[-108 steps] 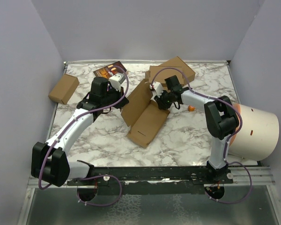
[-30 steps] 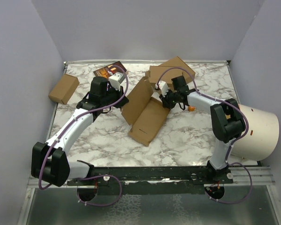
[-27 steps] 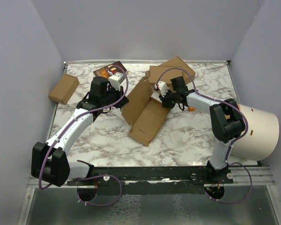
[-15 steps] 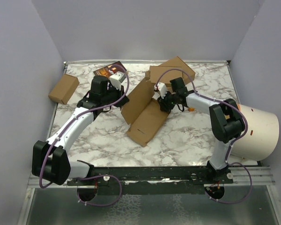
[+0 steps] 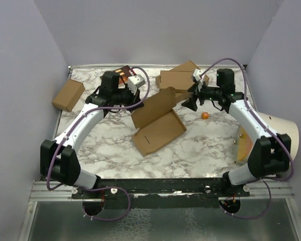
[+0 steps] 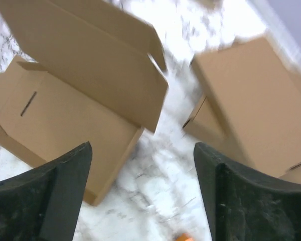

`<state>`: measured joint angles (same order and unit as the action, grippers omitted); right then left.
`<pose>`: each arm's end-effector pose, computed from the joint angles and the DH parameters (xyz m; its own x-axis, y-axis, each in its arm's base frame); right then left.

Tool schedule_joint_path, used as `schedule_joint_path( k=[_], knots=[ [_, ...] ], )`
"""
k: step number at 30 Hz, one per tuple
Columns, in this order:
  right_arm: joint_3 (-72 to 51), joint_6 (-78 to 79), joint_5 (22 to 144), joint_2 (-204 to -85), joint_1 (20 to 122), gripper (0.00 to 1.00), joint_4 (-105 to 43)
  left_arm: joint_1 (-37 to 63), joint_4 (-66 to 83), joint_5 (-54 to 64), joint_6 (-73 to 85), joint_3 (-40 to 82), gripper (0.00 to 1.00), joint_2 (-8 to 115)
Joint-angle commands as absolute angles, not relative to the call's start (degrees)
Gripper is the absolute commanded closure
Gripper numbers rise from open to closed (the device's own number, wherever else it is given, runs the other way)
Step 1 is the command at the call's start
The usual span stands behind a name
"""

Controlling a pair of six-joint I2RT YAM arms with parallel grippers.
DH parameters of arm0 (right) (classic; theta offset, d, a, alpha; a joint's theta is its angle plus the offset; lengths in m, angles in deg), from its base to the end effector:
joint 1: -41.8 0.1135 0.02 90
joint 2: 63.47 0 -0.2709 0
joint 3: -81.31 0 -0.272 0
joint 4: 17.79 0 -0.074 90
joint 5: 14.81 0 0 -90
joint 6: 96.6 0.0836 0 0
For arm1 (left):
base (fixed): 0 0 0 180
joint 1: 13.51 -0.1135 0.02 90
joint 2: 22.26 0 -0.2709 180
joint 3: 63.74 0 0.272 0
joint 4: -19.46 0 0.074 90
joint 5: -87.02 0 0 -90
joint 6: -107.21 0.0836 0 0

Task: Fold the paper box

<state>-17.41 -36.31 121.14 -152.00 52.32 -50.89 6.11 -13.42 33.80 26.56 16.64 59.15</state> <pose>0.3662 0.1291 0.2644 -0.2231 -0.3919 -0.8926 -0.8935 0.4483 0.0265 0.3303 -0.1709 0.2978 -0.3988 0.2803 -0.8732 0.8126 0.5493 -0.1948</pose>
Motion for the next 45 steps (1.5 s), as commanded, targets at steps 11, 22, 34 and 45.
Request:
schedule_joint_path(
  k=[11,22,34,45],
  knots=[
    [-18.84,-34.66,147.25,-144.71,43.49,0.01,-51.29,6.71,-24.53,47.37,48.35,23.32,1.0,59.83],
    [-29.44,-46.8,155.5,-144.03,43.95,0.0,-44.3,9.79,-23.9,49.29,49.82,21.97,1.0,58.44],
    [-24.33,-47.63,155.15,-148.87,49.2,0.31,-50.85,10.92,-22.89,50.16,49.65,21.8,1.0,58.22],
    [-23.12,-47.2,153.84,-151.1,50.98,0.69,-53.2,11.1,-20.05,49.77,48.0,20.63,1.0,56.65]
  ],
)
